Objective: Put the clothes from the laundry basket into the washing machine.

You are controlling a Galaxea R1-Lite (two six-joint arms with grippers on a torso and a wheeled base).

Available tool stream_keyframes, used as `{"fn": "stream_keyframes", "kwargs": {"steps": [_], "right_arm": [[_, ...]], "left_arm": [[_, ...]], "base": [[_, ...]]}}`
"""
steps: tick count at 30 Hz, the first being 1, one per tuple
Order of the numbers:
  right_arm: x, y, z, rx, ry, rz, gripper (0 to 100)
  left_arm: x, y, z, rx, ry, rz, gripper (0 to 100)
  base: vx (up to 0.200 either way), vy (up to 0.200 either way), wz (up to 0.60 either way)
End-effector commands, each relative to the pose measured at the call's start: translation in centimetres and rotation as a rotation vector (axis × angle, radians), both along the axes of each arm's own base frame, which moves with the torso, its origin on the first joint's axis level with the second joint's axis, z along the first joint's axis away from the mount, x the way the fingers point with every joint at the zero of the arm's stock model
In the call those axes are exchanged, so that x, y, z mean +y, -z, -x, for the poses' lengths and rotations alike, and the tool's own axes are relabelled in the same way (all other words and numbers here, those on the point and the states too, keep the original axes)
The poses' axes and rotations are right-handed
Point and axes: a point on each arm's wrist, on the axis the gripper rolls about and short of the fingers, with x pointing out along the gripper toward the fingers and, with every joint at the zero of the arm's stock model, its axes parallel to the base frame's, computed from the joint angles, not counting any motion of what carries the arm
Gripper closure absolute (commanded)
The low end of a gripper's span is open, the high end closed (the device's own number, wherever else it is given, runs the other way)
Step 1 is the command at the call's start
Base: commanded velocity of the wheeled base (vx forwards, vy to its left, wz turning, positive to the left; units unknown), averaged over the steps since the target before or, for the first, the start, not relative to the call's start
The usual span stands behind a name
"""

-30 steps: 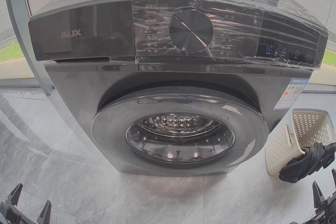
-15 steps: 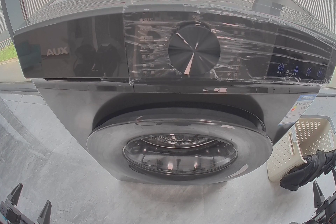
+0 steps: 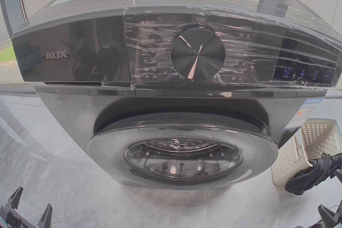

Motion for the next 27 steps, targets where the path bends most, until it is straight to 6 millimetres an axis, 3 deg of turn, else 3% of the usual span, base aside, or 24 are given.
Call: {"fn": "stream_keyframes", "kwargs": {"steps": [1,5,6,9,10,14,27], "right_arm": [[0.2,-1.7,-4.4,0.277,-0.148,-0.002,0],[0.3,-1.9,-6.6,0.331,-0.177,0.032,0],[0.4,-2.1,-8.3,0.367,-0.189,0.050,0],[0.5,-2.1,-9.7,0.397,-0.191,0.052,0],[0.6,-2.0,-11.3,0.429,-0.195,0.051,0],[0.8,-1.8,-14.0,0.448,-0.203,0.052,0],[3.8,-0.7,-18.2,0.470,-0.227,0.134,0]], "left_arm": [[0.0,0.5,0.0,0.000,0.000,0.001,0],[0.0,0.5,0.0,0.000,0.000,0.001,0],[0.0,0.5,0.0,0.000,0.000,0.001,0],[0.0,0.5,0.0,0.000,0.000,0.001,0],[0.0,0.5,0.0,0.000,0.000,-0.001,0],[0.0,0.5,0.0,0.000,0.000,-0.001,0],[0.0,0.5,0.0,0.000,0.000,-0.002,0]], "base": [[0.000,0.000,0.00],[0.000,0.000,0.00],[0.000,0.000,0.00],[0.000,0.000,0.00],[0.000,0.000,0.00],[0.000,0.000,0.00],[0.000,0.000,0.00]]}}
